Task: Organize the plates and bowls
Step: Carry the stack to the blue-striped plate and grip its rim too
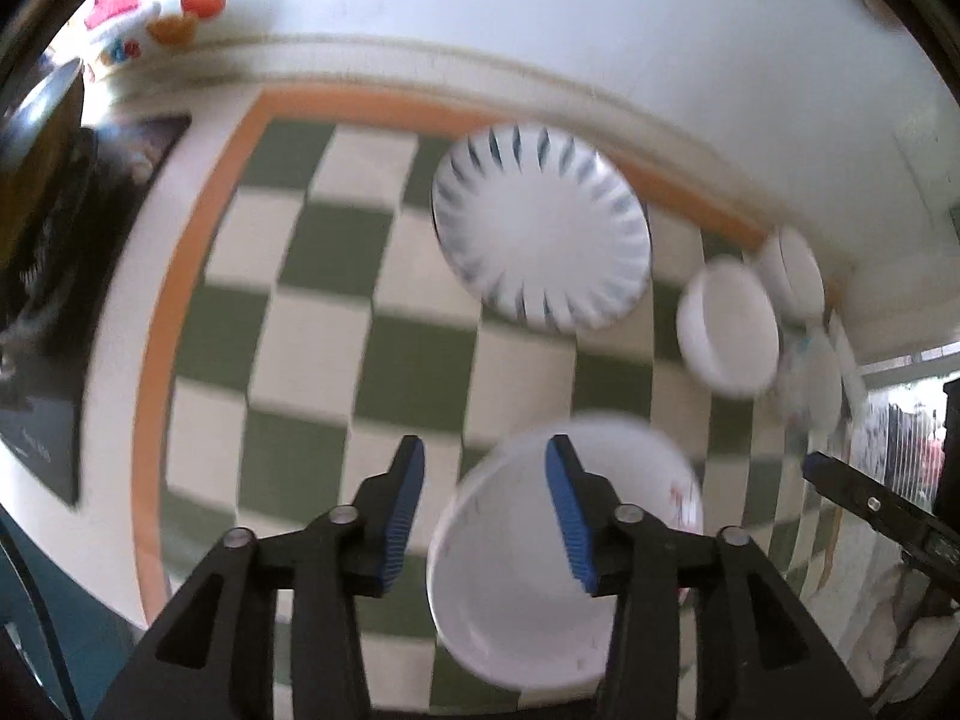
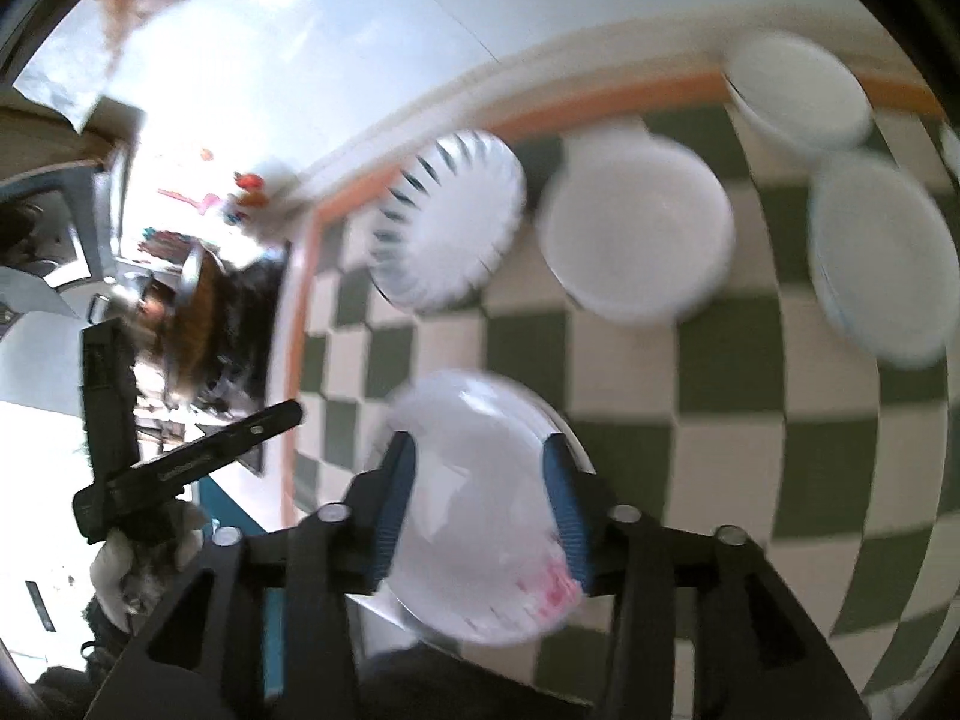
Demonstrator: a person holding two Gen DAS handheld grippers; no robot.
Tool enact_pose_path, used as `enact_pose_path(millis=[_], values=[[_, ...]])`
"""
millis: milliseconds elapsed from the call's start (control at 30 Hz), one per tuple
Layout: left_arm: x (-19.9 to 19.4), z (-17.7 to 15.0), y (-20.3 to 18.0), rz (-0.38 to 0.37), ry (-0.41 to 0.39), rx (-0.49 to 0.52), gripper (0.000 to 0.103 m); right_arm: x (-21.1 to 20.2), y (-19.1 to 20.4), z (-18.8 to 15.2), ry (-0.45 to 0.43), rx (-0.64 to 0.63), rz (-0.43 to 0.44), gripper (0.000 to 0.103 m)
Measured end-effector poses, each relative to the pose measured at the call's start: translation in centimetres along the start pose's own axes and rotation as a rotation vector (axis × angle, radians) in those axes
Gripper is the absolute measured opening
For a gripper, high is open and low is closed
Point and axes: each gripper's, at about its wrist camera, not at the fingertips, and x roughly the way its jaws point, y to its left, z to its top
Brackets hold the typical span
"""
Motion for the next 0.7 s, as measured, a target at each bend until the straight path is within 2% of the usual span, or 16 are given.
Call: enact_pose_path(millis=[133,233,400,567,700], values=[[2.0,5.3,1.6,-0.004,0.008,-0.027,0.041,1.0,2.0,5.2,-0.027,-0.01,-0.029,0.05],[4.7,8.6,2.9,0.004,0.036,-0.043,0.041,3.5,2.4,9.3,-0.019,0.008,-0.06,0.05],[9.0,11.5,4.5,0.0,0.104,-0.049,0.041,8.8,1.2,15.0,0.035,0.054,-0.126,0.05],[12.0,12.9,4.8,-0.005,0.158,-0.032,0.041,13.3,-0.4,17.8,0.094,0.076,-0.176,0.05],[13.1,13.2,4.7,-0.009,0.182,-0.021,0.041,15.9,-1.6,18.7,0.138,0.083,-0.203,0.049]])
